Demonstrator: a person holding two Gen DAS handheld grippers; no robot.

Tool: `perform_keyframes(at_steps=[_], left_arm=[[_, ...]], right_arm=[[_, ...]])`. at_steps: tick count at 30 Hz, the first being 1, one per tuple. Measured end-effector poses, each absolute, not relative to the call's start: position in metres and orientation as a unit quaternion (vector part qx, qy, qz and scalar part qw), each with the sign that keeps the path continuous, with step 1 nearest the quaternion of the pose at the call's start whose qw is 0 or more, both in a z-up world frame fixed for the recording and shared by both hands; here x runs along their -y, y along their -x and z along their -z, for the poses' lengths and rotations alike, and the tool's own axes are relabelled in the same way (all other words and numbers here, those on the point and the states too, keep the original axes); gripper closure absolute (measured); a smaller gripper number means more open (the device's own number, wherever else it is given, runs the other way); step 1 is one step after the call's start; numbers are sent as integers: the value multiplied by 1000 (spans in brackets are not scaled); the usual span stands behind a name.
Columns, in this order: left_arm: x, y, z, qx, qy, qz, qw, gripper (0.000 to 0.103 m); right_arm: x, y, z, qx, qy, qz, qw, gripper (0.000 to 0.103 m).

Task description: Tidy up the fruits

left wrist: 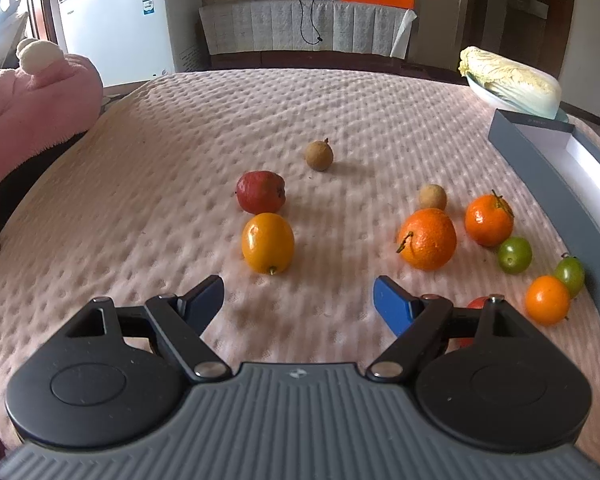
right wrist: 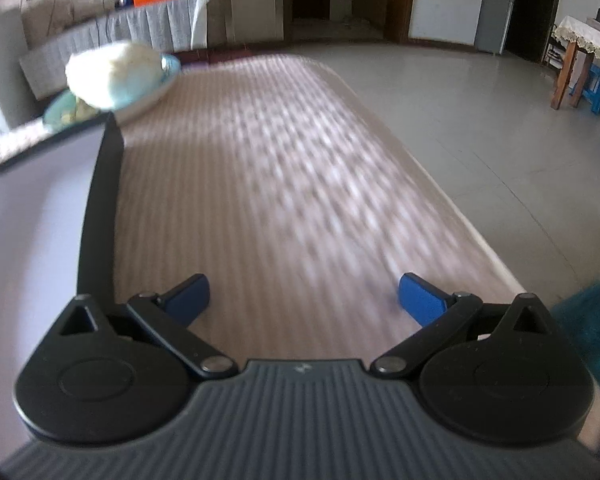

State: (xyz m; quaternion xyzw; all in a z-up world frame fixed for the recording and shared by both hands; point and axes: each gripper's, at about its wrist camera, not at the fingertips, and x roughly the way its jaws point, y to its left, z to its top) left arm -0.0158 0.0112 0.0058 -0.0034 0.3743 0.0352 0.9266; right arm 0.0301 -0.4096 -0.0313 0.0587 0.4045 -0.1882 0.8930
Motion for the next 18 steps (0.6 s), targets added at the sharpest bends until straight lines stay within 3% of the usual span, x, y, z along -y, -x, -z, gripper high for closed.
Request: perform_keyframes(at_steps=[3,5,11,14,18], left_arm=[[-12,23,-13,-367,5,-34,929,18],[-13,29,-19,-360,6,-35,932,18],[-15,56,-45,-341,16,-27,940,18],[-16,76,-60,-325,16,-22,945,17],[-22,98,-66,-315,22,-29,949,17]], right_arm=[[405,6,-2,-350,-40,244,904,0],[384,36,-37,-269,-26,251,930,0],[288,117,-114,-39,-63,76,994,0],[245,128,-116,-24,-81,-40,996,0],[188,128,-74,-98,-31,-145,984,0]])
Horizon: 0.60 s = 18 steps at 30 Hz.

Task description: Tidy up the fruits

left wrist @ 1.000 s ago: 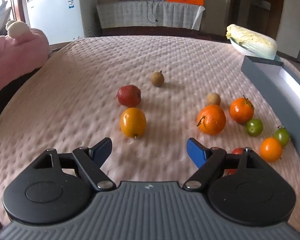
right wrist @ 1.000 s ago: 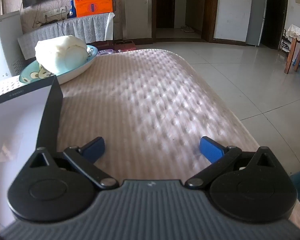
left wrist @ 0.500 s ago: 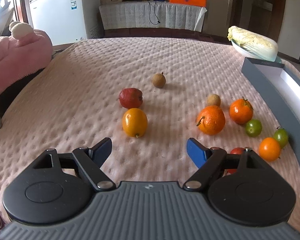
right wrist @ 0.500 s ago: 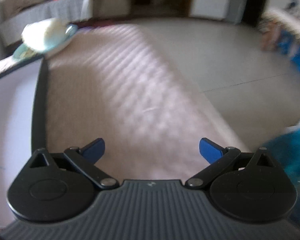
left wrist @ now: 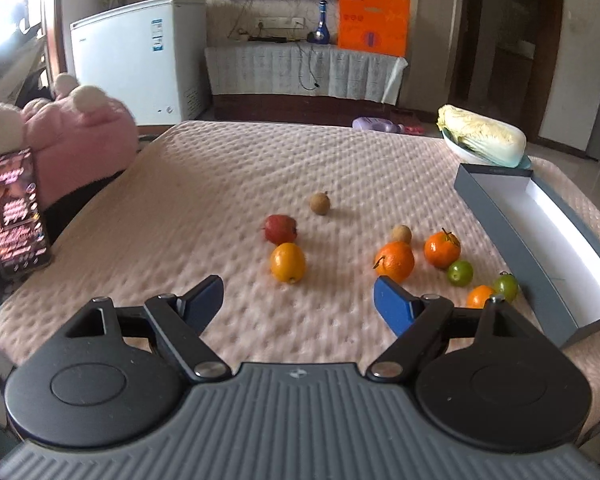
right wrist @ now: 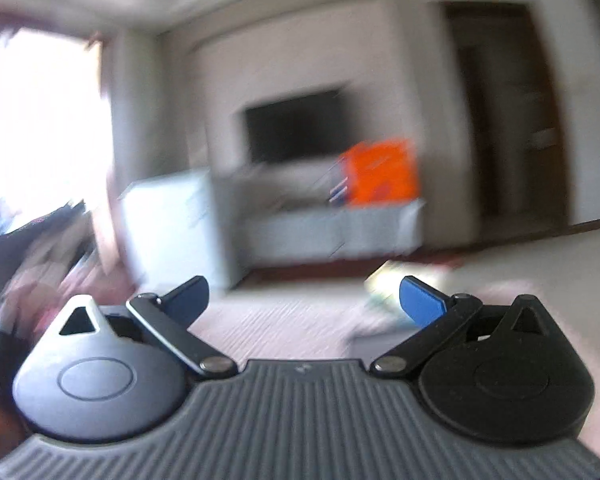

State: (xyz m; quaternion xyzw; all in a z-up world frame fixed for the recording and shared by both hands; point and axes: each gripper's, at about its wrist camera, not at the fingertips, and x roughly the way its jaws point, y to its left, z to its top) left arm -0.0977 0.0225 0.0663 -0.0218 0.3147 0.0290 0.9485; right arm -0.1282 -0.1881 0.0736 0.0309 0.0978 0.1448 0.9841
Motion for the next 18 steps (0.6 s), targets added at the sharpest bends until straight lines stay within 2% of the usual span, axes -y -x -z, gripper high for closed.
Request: perform_keyframes(at_steps=[3,6,18], left_arm=[[-26,103,-65,-316,15,-39,948,17],[-29,104,-65,-313,13,-43,949,17],[-31,94,-58,-314,16,-36,949,17]], right_arm=[[159,129,-50,-166,4,-190,968,0],[144,138,-49,-157,52,-192,967,0],[141,114,-29,-210,11,-201,957,1]])
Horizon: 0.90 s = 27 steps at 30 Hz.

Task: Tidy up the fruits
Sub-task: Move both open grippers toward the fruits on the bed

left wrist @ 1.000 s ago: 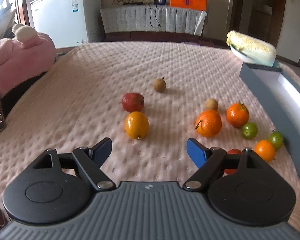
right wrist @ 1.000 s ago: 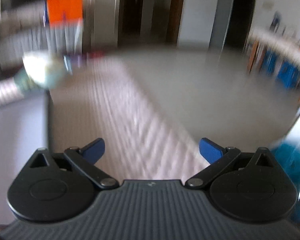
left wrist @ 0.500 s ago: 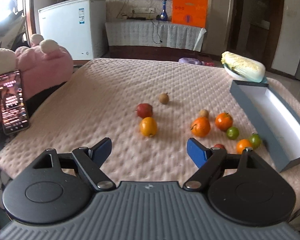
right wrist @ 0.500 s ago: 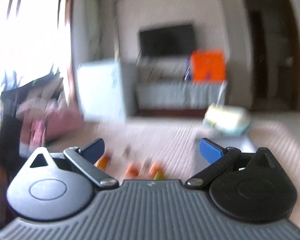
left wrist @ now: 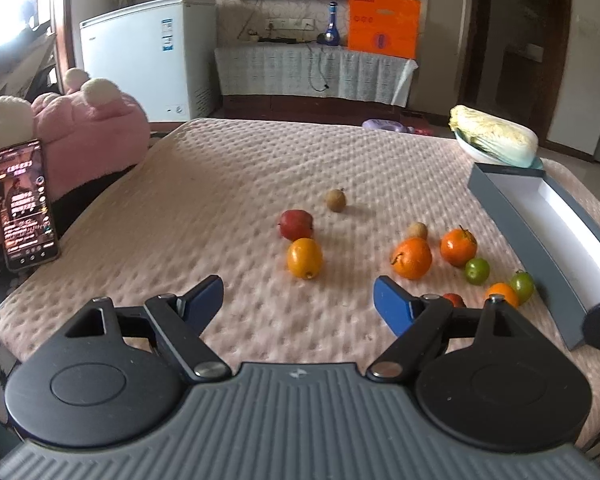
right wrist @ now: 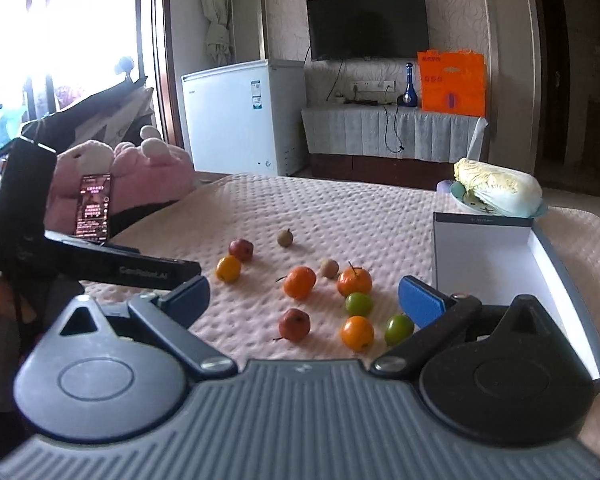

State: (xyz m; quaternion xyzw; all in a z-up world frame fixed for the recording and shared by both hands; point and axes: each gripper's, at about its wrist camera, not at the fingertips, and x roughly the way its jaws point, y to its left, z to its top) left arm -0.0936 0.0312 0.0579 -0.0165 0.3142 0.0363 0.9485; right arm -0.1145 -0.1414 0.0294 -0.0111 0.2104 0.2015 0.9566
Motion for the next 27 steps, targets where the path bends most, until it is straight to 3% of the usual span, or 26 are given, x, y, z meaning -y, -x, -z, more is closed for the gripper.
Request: perform_keyframes(at_steps=[12,27], left_arm=[[-38,75,-50,-333,17,-32,942,18],[-49,61,-42,-346,18,-31,937,18]], right_arm=[[139,101,-24,-240,-24,-204,949,1],[106,87,-13,-258,9,-195,946,4]])
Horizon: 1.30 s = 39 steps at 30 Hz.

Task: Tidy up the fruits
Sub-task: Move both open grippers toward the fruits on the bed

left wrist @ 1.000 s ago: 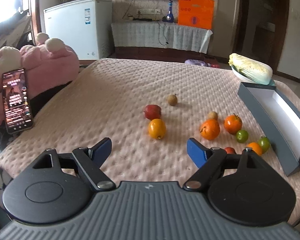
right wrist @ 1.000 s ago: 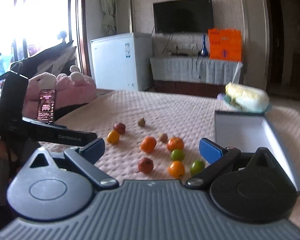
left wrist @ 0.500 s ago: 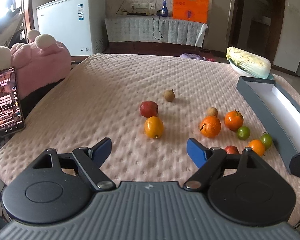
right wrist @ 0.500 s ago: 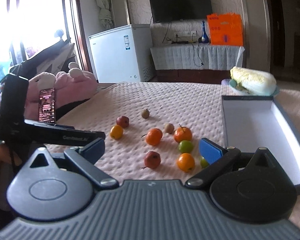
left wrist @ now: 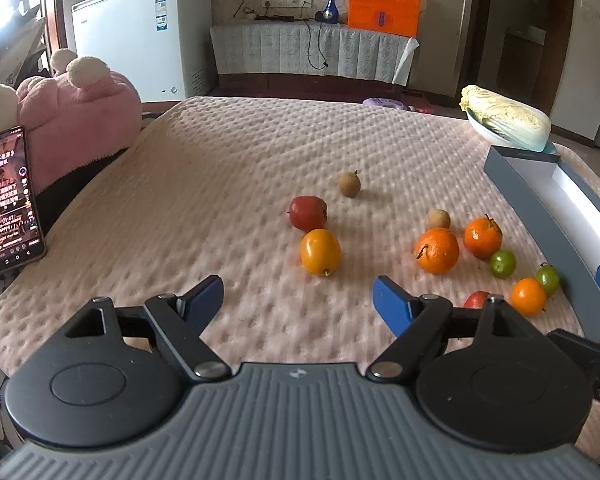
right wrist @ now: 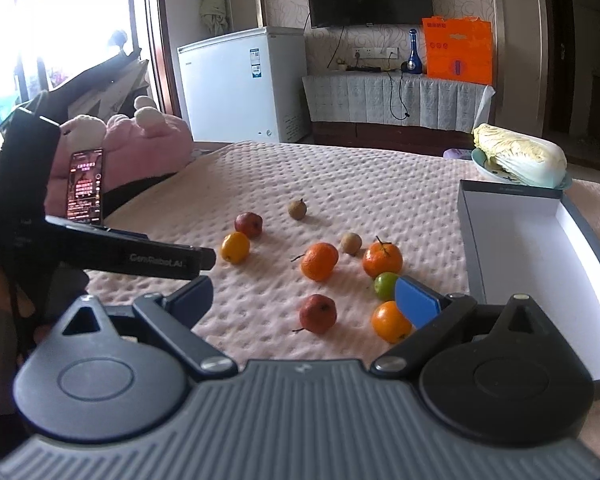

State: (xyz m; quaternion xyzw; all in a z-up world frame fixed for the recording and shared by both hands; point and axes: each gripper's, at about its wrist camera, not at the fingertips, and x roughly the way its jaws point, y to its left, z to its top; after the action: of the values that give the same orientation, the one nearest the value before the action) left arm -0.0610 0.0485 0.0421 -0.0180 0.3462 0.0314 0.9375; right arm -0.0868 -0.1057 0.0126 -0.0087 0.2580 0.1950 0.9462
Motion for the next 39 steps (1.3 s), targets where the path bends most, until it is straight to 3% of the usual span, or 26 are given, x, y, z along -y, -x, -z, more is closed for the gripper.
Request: perform_keyframes(at_steps=[10,28,33,39], left_arm=[[-42,53,-42,-346,15,-20,938,18],[-48,42,-40,-351,21,-35,936,18],[-50,40,-41,-349,37,-26,936,18],[-51,38,-40,-350,41,-27,935,18]], right_arm=[[96,78,-4,-283,-8,-183,941,4],[92,82,-7,-260,20,-170,950,4],[92,77,-2,-270,25,-170,947,10],[88,73,0,-277,18,-174,945,10]])
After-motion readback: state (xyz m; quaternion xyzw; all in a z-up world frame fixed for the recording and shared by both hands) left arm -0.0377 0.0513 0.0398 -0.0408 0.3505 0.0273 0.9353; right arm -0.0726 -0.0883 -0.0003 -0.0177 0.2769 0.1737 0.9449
